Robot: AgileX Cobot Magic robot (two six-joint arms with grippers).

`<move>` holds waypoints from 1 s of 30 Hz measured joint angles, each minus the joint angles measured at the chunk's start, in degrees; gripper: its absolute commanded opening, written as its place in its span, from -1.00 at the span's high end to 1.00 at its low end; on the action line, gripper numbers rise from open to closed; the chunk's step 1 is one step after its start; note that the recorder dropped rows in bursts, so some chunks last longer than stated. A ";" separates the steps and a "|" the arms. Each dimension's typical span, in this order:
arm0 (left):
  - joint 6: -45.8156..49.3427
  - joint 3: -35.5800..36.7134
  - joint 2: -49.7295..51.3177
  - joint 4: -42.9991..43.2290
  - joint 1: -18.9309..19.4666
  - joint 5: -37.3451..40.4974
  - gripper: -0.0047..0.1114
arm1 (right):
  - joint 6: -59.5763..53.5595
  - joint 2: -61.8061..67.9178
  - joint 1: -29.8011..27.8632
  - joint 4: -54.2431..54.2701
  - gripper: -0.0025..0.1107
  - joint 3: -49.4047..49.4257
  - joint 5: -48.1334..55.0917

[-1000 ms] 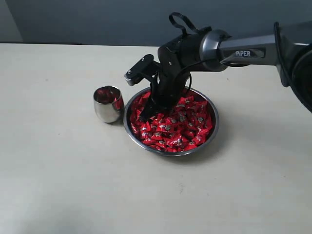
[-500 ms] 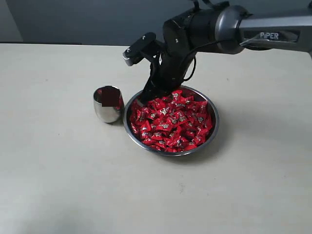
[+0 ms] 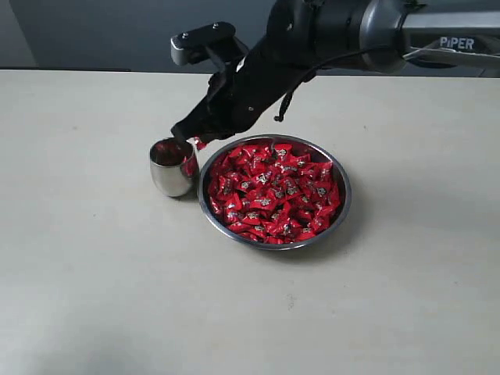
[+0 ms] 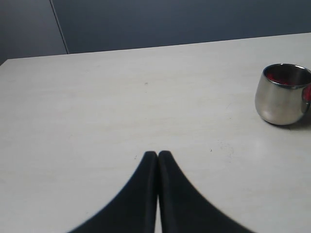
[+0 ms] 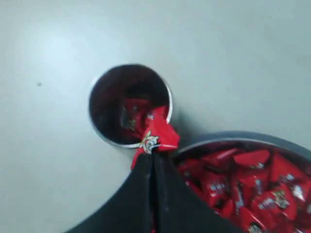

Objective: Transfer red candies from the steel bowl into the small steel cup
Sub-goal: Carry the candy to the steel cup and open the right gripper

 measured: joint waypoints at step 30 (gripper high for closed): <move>0.00 0.00 0.00 0.00 0.00 0.00 0.91 | -10.69 9.00 1.05 11.25 0.97 -7.33 -1.47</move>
